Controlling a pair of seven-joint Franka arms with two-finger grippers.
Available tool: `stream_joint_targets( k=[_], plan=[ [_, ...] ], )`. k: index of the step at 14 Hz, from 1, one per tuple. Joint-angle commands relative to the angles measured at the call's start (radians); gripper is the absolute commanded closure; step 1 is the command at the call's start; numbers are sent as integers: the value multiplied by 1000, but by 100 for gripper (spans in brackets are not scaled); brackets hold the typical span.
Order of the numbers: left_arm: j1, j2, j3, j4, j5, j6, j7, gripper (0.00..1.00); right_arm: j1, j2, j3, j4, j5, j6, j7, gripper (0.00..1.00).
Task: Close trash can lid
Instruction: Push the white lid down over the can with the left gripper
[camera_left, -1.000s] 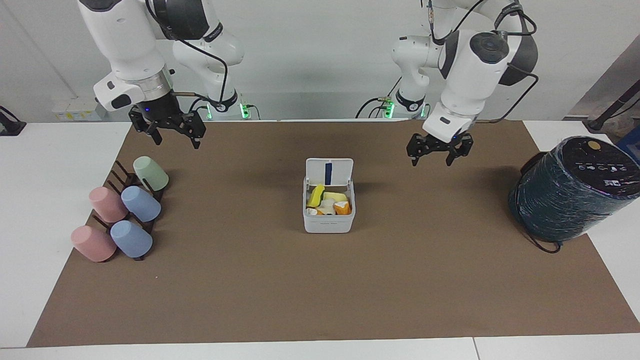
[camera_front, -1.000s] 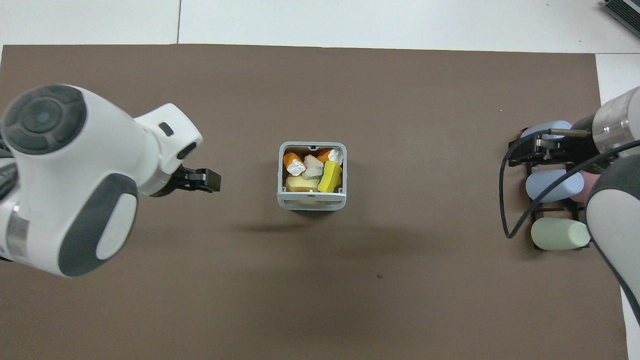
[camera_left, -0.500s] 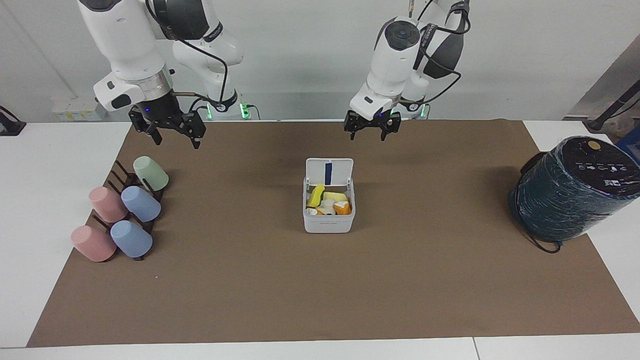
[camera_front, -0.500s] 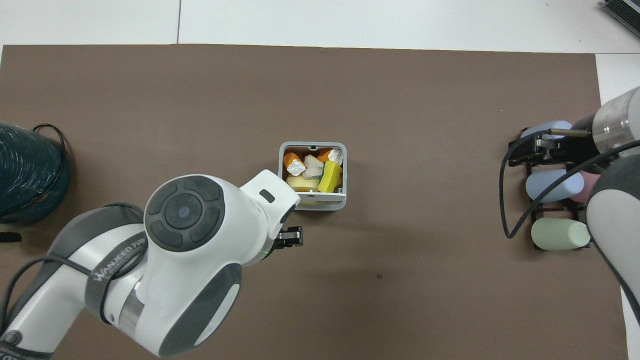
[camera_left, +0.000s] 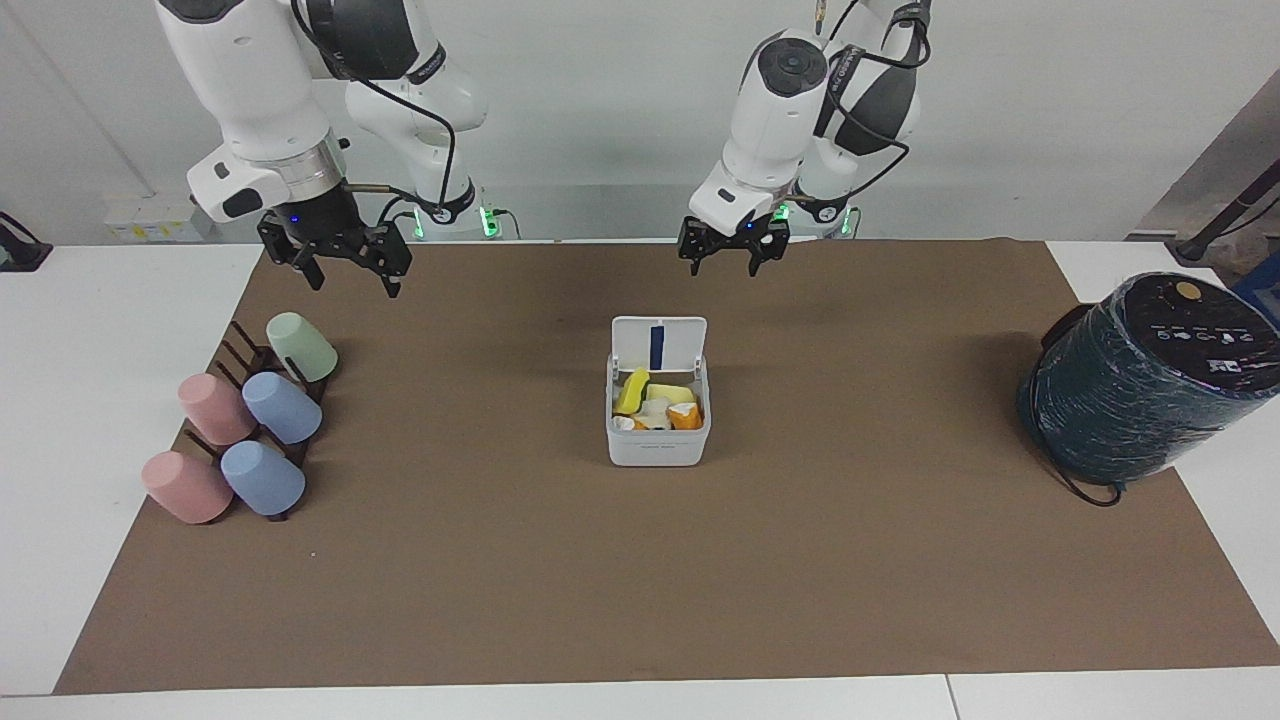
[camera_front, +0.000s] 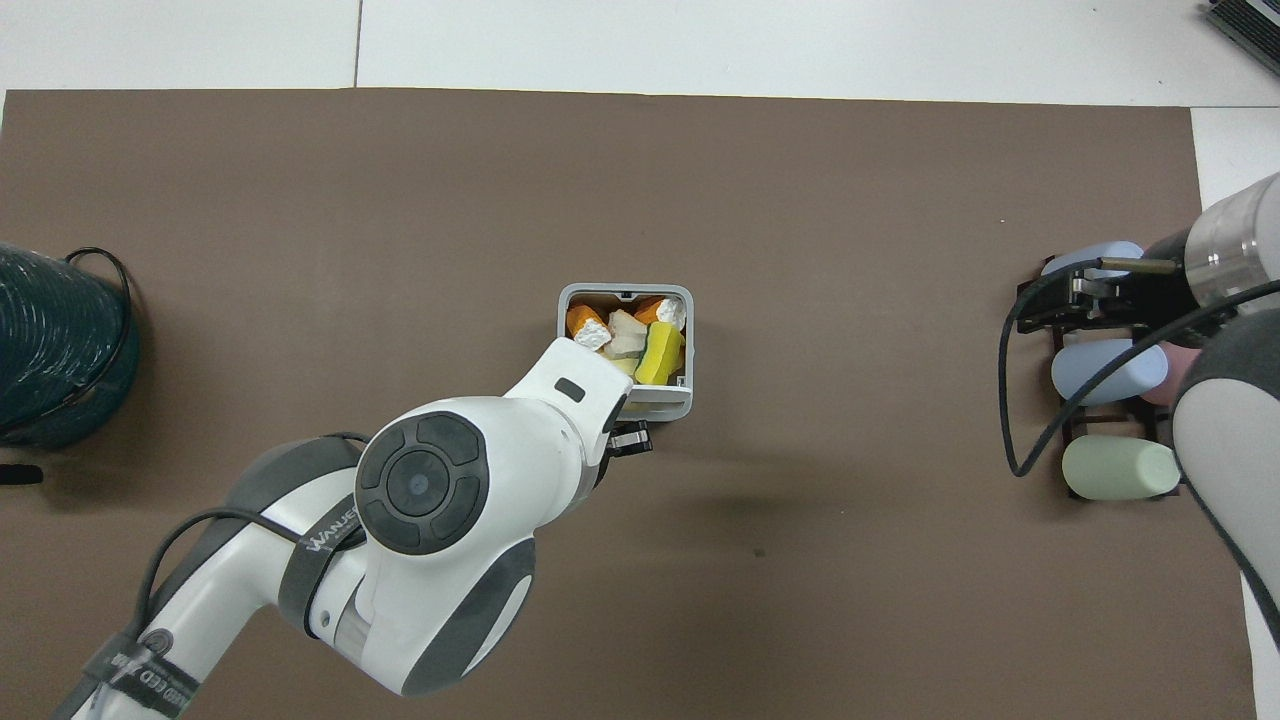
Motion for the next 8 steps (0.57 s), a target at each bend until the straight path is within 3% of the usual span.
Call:
stream_joint_targets(
  k=[1, 4, 8],
  plan=[
    [-4, 31, 14, -5, -64, 128, -11, 100, -10, -3, 4, -1, 7, -2, -20, 0],
    [1, 74, 14, -3, -95, 276, -11, 100, -10, -3, 4, -1, 7, -2, -20, 0],
    [13, 125, 15, 13, -141, 371, -8, 100, -10, -3, 4, -1, 7, -2, -20, 0]
  ],
)
